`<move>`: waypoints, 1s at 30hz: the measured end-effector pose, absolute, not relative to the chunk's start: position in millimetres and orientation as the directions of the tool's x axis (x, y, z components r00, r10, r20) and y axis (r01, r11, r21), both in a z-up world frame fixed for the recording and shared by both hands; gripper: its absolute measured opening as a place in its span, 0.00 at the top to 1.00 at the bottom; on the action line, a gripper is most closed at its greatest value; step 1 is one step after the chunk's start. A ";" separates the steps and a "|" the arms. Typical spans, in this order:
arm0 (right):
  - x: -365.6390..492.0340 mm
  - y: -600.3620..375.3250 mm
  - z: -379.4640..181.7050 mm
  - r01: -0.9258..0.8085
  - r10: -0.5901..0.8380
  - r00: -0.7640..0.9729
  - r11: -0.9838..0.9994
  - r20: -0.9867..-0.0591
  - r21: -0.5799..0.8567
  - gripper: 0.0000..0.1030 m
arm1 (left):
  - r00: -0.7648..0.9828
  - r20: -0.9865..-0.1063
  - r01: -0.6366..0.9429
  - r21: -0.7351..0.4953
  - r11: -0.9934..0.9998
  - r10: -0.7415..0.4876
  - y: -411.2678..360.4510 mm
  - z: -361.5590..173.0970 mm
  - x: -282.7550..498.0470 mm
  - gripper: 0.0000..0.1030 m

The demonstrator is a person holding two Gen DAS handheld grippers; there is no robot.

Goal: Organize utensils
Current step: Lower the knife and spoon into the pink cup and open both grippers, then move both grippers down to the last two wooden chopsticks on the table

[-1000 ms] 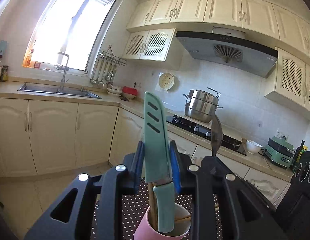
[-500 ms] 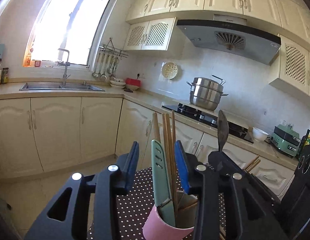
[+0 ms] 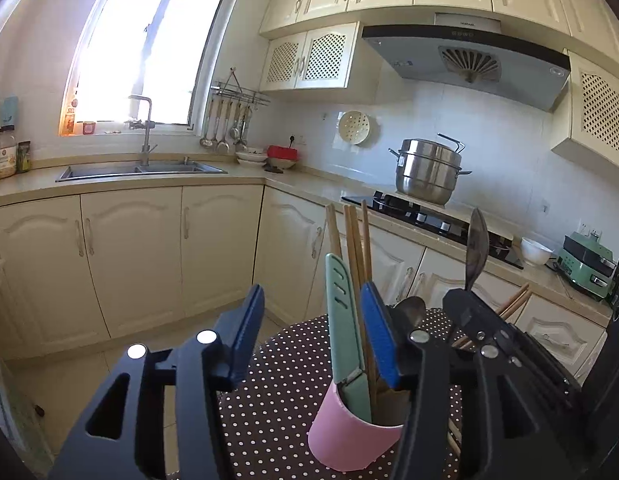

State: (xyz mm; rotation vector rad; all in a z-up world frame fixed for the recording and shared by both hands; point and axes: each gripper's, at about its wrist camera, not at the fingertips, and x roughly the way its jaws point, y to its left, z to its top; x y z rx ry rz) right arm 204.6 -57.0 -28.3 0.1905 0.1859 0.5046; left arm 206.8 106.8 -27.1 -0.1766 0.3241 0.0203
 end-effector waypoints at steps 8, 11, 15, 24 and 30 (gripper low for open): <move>197.5 -56.2 -30.3 -0.447 0.484 0.857 0.869 -0.179 0.210 0.86 | 0.946 -0.325 -0.053 -0.143 0.988 0.003 106.5 -22.2 191.4 0.39; 191.0 -57.8 -27.7 -0.445 0.482 0.858 0.870 -0.177 0.211 0.69 | 0.942 -0.334 -0.061 -0.134 0.989 0.013 107.2 -19.6 186.7 0.36; 180.1 -60.9 -22.1 -0.443 0.477 0.863 0.873 -0.167 0.205 0.61 | 0.942 -0.336 -0.073 -0.132 0.988 0.025 109.0 -15.4 175.1 0.33; 146.9 -78.3 -3.7 -0.436 0.463 0.875 0.881 -0.143 0.183 0.55 | 0.940 -0.341 -0.063 -0.130 0.989 0.015 97.0 -4.3 149.3 0.29; 125.9 -102.8 2.0 -0.405 0.427 0.890 0.901 -0.158 0.156 0.54 | 0.929 -0.370 -0.030 -0.123 0.992 -0.017 69.3 -1.7 137.0 0.29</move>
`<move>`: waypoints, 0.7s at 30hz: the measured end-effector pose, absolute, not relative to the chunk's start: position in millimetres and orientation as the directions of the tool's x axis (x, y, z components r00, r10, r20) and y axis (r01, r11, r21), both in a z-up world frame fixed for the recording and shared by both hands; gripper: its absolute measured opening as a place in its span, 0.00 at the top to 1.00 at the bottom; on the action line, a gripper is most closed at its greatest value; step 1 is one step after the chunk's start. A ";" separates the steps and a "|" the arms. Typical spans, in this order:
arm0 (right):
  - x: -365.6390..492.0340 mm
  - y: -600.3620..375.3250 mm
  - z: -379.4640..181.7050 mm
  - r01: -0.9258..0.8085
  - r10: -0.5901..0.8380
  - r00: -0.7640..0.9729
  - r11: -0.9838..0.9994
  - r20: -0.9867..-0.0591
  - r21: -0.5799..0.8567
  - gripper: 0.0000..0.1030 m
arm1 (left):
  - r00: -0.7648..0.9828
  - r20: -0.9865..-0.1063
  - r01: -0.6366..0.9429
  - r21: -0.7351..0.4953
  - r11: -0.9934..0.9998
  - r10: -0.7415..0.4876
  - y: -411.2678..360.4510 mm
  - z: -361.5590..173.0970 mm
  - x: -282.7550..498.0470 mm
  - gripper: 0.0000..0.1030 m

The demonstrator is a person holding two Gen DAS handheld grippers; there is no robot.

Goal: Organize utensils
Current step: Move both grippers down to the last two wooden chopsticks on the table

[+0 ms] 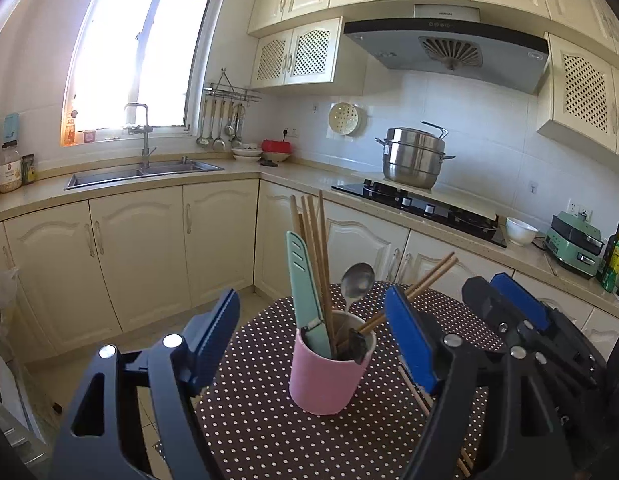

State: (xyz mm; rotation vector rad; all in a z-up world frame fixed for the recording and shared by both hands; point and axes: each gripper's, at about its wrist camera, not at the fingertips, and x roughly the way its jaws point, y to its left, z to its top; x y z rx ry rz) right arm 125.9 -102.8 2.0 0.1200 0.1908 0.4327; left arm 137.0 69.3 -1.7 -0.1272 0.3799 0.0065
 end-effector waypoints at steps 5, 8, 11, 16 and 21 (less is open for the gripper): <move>115.3 -132.4 -4.4 -0.362 0.381 0.900 0.924 -0.211 0.122 0.54 | 0.898 -0.437 0.002 -0.109 0.994 -0.050 37.5 -13.7 135.3 0.29; 117.6 -151.6 -13.2 -0.328 0.349 0.896 0.937 -0.275 0.118 0.53 | 0.870 -0.489 0.007 -0.105 0.994 -0.058 20.8 -26.6 137.2 0.29; 133.0 -167.7 -31.1 -0.285 0.309 0.860 0.951 -0.406 0.122 0.53 | 0.832 -0.549 0.015 -0.122 0.992 -0.080 8.2 -42.2 139.9 0.29; 166.1 -174.3 -75.0 -0.260 0.266 0.722 0.960 -0.639 0.105 0.53 | 0.740 -0.661 0.028 -0.152 0.988 -0.122 -10.8 -74.6 150.8 0.29; 190.6 -164.6 -109.9 -0.293 0.259 0.589 0.951 -0.765 0.096 0.53 | 0.633 -0.760 0.025 -0.172 0.985 -0.149 -22.4 -107.6 165.1 0.29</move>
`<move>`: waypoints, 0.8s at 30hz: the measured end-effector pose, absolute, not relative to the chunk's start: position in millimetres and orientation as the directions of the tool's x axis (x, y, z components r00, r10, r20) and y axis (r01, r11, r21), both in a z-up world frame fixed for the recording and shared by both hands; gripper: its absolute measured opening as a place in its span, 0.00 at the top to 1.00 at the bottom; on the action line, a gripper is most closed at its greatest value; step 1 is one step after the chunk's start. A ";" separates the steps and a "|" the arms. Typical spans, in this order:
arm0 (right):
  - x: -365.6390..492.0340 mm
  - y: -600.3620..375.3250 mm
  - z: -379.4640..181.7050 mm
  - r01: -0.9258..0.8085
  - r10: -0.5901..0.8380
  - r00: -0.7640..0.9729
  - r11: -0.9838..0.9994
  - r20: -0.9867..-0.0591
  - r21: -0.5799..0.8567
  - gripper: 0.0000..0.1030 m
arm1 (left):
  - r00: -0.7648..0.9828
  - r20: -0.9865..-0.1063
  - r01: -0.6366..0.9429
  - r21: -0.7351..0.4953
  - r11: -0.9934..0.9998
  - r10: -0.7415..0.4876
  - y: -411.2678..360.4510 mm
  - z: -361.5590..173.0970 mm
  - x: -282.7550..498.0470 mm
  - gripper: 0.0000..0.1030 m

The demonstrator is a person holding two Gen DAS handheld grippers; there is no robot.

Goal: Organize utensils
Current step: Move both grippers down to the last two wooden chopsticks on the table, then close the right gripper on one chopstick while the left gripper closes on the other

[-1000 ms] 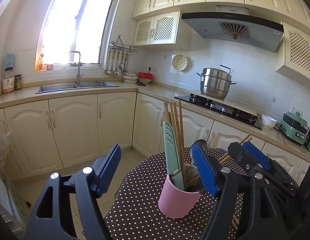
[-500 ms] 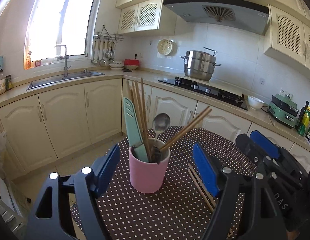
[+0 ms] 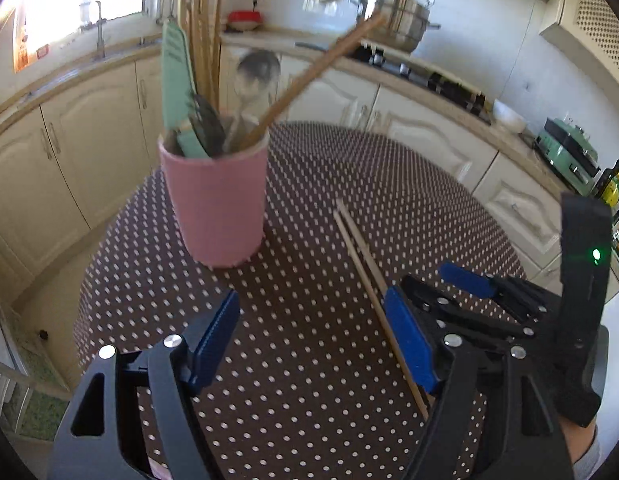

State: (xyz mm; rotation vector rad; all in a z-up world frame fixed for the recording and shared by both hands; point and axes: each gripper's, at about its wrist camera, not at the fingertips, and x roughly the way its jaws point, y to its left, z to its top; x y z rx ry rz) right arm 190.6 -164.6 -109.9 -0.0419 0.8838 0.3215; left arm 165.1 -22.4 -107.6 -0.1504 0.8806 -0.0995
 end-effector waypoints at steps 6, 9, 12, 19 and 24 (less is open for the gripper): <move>218.2 -153.2 -127.5 -0.325 0.251 0.511 0.942 -0.822 0.085 0.64 | 0.562 -0.816 -0.021 -0.177 0.984 -0.135 -24.6 -132.9 182.8 0.29; 233.5 -147.6 -134.2 -0.340 0.240 0.480 0.938 -0.844 0.073 0.66 | 0.544 -0.829 -0.042 -0.180 0.983 -0.129 -24.1 -141.3 191.7 0.29; 245.9 -144.4 -135.7 -0.354 0.226 0.468 0.934 -0.854 0.054 0.73 | 0.527 -0.840 -0.056 -0.190 0.980 -0.132 -23.8 -148.5 200.3 0.29; 258.7 -158.6 -137.0 -0.388 0.260 0.415 0.917 -0.872 0.089 0.92 | 0.498 -0.852 -0.035 -0.209 0.977 -0.164 -41.4 -156.6 217.6 0.30; 250.4 -191.1 -138.4 -0.379 0.279 0.387 0.917 -0.879 0.124 0.93 | 0.449 -0.873 0.000 -0.213 0.977 -0.190 -64.3 -163.4 239.5 0.48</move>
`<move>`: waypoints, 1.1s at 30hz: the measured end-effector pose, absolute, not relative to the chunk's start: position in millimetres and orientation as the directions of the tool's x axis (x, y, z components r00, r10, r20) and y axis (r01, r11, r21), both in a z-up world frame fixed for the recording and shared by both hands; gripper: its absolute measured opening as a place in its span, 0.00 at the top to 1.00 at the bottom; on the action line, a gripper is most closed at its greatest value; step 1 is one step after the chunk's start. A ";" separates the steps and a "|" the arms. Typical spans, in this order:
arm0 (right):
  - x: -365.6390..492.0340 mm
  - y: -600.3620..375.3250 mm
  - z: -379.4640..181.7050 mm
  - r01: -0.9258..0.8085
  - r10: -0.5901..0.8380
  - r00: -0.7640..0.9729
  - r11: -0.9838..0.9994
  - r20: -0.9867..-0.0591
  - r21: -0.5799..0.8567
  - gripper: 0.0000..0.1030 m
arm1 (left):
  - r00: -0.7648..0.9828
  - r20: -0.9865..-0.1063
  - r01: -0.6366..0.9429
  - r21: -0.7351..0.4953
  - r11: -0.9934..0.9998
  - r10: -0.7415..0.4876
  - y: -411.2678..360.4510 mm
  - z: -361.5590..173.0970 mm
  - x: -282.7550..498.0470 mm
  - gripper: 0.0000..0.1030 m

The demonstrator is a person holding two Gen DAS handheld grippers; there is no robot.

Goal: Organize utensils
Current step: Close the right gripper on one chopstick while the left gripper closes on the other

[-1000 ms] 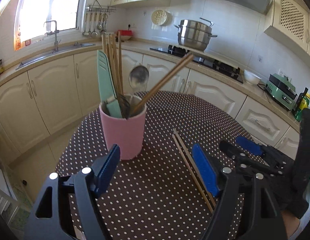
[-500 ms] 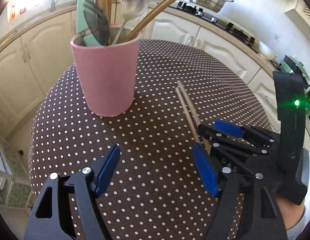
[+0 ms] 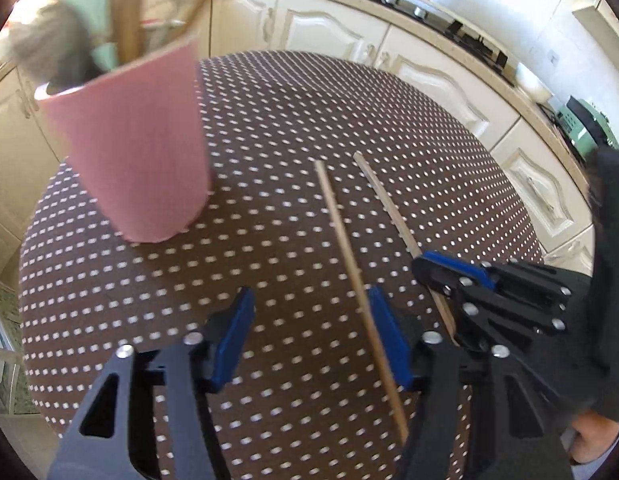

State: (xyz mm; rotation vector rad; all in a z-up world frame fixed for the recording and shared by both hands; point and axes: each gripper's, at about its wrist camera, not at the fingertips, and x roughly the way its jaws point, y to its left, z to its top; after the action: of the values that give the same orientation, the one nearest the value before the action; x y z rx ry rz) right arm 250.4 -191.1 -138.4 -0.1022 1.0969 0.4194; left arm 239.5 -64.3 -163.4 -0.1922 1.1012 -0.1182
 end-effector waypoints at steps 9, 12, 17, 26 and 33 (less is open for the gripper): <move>248.0 -221.2 -137.8 -0.364 0.283 0.349 0.919 -0.893 0.149 0.93 | 0.402 -0.909 -0.005 -0.123 0.992 -0.111 -88.9 -173.6 277.2 0.60; 246.7 -215.6 -136.5 -0.365 0.261 0.349 0.922 -0.900 0.125 0.93 | 0.410 -0.911 0.010 -0.037 0.999 -0.038 -101.7 -175.5 282.2 0.67; 253.9 -199.7 -139.5 -0.364 0.231 0.344 0.926 -0.910 0.098 0.93 | 0.434 -0.901 0.015 -0.017 1.000 -0.021 -102.9 -175.8 286.9 0.90; 256.7 -191.3 -146.0 -0.373 0.251 0.365 0.922 -0.896 0.106 0.94 | 0.489 -0.862 0.027 -0.141 0.990 -0.136 -78.6 -168.6 266.0 0.95; 234.8 -184.2 -121.9 -0.389 0.362 0.469 0.904 -0.805 0.180 0.94 | 0.617 -0.753 0.095 -0.220 0.971 -0.231 -61.2 -135.1 222.9 0.95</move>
State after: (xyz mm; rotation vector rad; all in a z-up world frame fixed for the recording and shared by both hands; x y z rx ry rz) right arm 234.8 -184.2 -121.9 -0.0304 0.9796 0.4604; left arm 222.9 -61.2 -135.1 -0.1643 0.8875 -0.1885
